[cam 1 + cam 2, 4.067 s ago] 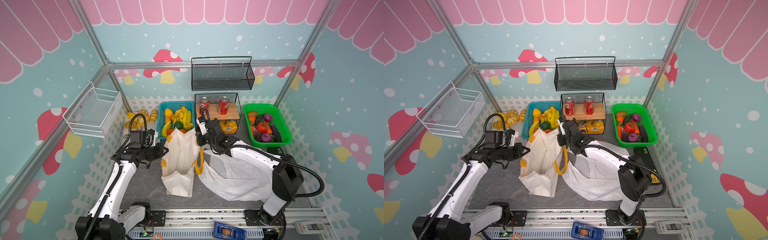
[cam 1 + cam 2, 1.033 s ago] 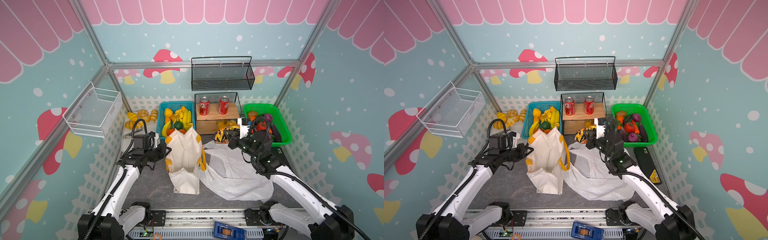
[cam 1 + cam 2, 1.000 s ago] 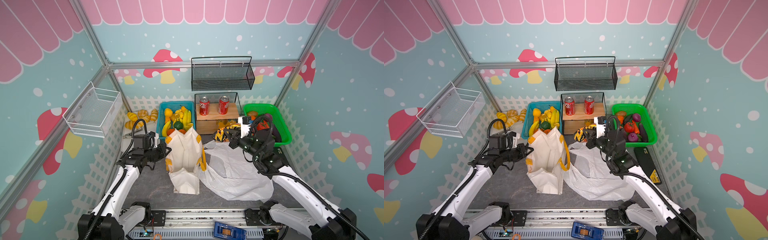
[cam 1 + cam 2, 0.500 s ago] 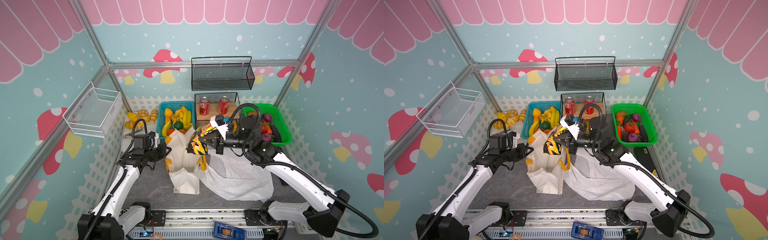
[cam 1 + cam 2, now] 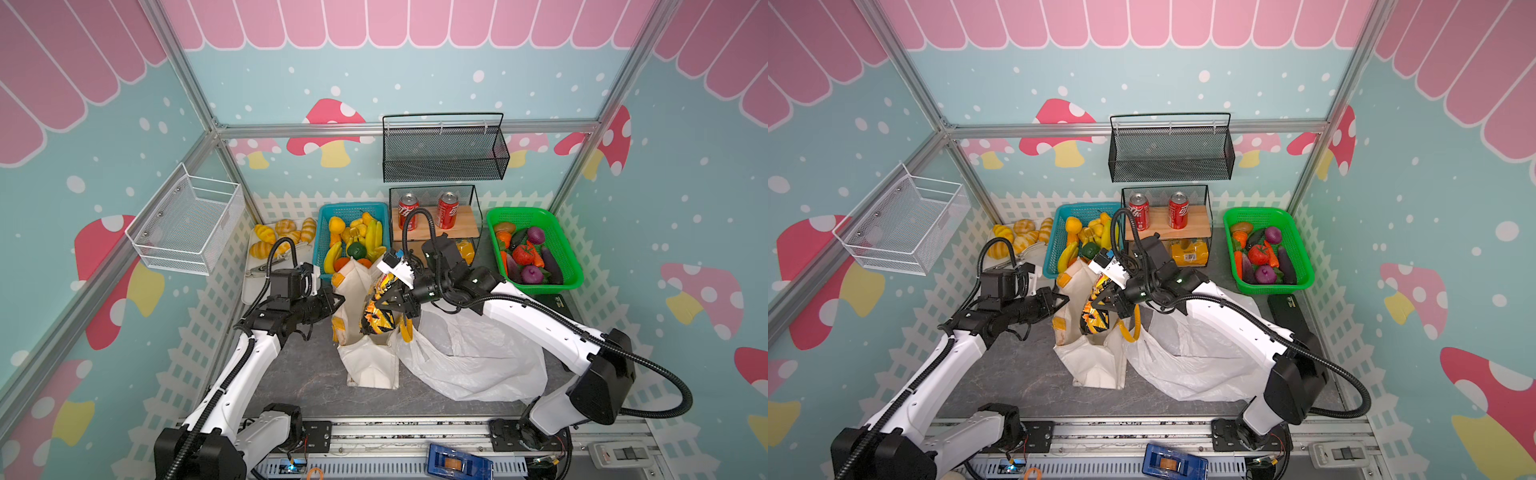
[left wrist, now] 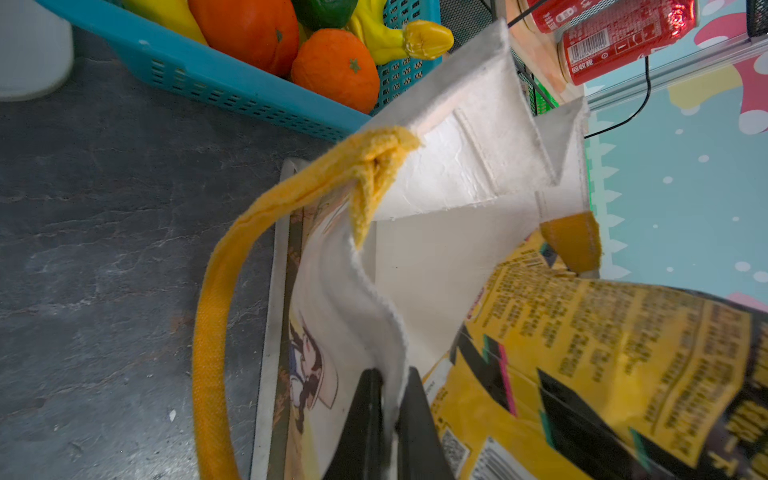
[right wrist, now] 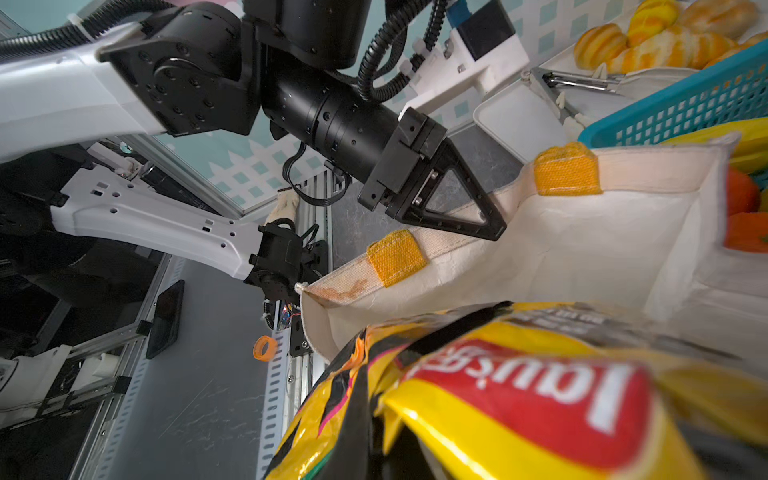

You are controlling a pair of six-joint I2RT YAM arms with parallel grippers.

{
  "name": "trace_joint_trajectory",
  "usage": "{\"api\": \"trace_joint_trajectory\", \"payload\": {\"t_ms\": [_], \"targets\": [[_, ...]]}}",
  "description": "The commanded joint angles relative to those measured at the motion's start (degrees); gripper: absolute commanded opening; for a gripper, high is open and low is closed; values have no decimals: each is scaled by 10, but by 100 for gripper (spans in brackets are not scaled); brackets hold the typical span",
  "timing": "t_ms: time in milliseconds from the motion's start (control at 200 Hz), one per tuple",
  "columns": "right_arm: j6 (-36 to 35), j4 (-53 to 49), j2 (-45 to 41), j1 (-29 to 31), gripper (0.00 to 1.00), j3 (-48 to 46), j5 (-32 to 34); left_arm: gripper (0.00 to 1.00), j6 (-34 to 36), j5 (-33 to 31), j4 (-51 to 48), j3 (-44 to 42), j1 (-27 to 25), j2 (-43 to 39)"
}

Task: Place the mixed food into the grocery bags and tie them
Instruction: 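Carry the chips bag over the tote and drop it in with the right gripper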

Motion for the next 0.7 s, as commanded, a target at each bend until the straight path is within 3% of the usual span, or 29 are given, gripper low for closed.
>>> {"api": "trace_joint_trajectory", "payload": {"t_ms": [0, 210, 430, 490, 635, 695], "targets": [[-22, -31, 38, 7, 0, 45, 17, 0, 1, -10, 17, 0, -7, -2], [-31, -66, 145, 16, 0, 123, 114, 0, -2, 0, 18, 0, -7, 1], [-31, -90, 248, 24, 3, 195, 153, 0, -8, 7, 20, 2, -7, 5], [-27, -84, 256, 24, 10, 201, 157, 0, -8, 9, 20, 2, -7, 5], [-33, -83, 237, 23, 42, 203, 178, 0, -8, 5, 20, -3, -7, 0], [-36, -87, 215, 22, 49, 200, 186, 0, -8, 3, 20, -3, -6, -1]]}}
